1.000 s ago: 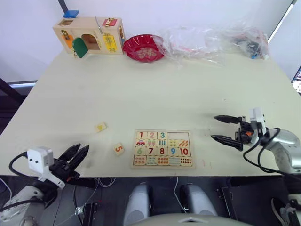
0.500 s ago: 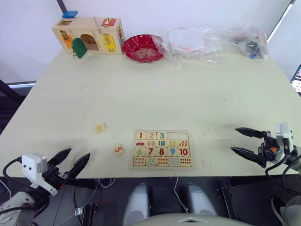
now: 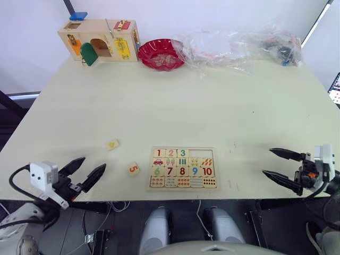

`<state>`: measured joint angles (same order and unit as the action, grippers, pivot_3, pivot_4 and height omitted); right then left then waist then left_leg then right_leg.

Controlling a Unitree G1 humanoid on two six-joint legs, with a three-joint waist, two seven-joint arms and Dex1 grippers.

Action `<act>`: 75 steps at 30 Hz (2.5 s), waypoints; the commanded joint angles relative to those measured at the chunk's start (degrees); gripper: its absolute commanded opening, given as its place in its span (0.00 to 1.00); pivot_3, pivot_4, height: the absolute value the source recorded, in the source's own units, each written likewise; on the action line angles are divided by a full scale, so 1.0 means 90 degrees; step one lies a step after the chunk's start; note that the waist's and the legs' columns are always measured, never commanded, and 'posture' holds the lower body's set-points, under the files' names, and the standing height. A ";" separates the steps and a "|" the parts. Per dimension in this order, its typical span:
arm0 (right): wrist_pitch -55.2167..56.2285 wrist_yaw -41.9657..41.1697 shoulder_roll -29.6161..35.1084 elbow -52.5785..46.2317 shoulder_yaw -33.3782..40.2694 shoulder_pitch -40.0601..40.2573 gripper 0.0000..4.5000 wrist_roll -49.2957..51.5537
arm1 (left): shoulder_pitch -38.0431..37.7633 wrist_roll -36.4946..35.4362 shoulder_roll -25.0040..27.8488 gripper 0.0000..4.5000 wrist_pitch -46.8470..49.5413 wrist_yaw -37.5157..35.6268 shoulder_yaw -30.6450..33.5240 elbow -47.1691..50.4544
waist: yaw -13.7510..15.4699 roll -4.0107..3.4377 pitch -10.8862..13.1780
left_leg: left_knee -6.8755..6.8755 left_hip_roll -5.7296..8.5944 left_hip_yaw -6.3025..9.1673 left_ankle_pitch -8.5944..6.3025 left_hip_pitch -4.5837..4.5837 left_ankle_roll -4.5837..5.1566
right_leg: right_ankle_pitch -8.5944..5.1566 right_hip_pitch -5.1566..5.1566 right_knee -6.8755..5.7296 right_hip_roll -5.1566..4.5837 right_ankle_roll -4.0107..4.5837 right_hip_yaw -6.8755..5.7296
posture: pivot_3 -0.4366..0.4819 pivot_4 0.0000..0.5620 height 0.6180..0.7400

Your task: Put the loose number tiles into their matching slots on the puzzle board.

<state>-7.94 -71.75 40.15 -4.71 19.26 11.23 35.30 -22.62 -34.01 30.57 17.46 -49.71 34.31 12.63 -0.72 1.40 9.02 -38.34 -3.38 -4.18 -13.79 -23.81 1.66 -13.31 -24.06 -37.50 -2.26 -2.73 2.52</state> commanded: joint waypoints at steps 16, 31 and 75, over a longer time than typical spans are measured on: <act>-0.0057 -0.0089 0.0067 -0.0519 0.0202 -0.0149 1.00 0.0453 | 0.0103 -0.0157 0.0561 0.99 0.0152 -0.0323 0.0036 0.0017 | -0.0002 0.0001 0.0002 | 0.0004 0.0000 0.0002 -0.0001 -0.0001 -0.0001 | 0.0000 -0.0002 0.0004 -0.0046 0.0000 -0.0022 | 0.48 0.27 1.00; -0.0568 -0.0786 0.0266 -0.1139 -0.0416 -0.1069 1.00 0.0860 | 0.1741 0.0307 0.2601 0.99 -0.0126 -0.2574 -0.0731 -0.2067 | 0.0028 -0.0006 0.0008 | 0.0047 0.0003 -0.0010 0.0016 -0.0014 0.0028 | 0.0002 -0.0019 0.0041 -0.0100 0.0003 -0.0150 | 0.48 0.27 1.00; -0.0342 -0.0307 0.0044 -0.1548 -0.0472 -0.0806 1.00 0.0756 | 0.4638 0.1766 0.2414 0.99 -0.1886 -0.3501 -0.2567 -0.5456 | 0.0045 0.0002 0.0006 | 0.0019 0.0016 -0.0024 0.0019 -0.0013 0.0032 | 0.0004 0.0018 0.0030 -0.0079 0.0000 -0.0180 | 0.48 0.27 1.00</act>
<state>-11.87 -74.60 40.54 -17.49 14.35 4.50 41.64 18.93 -18.04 51.86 0.89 -81.46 10.66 -37.46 -0.31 1.42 9.08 -38.19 -3.25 -4.38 -13.61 -23.92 1.95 -13.27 -23.90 -37.27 -2.97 -2.73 0.90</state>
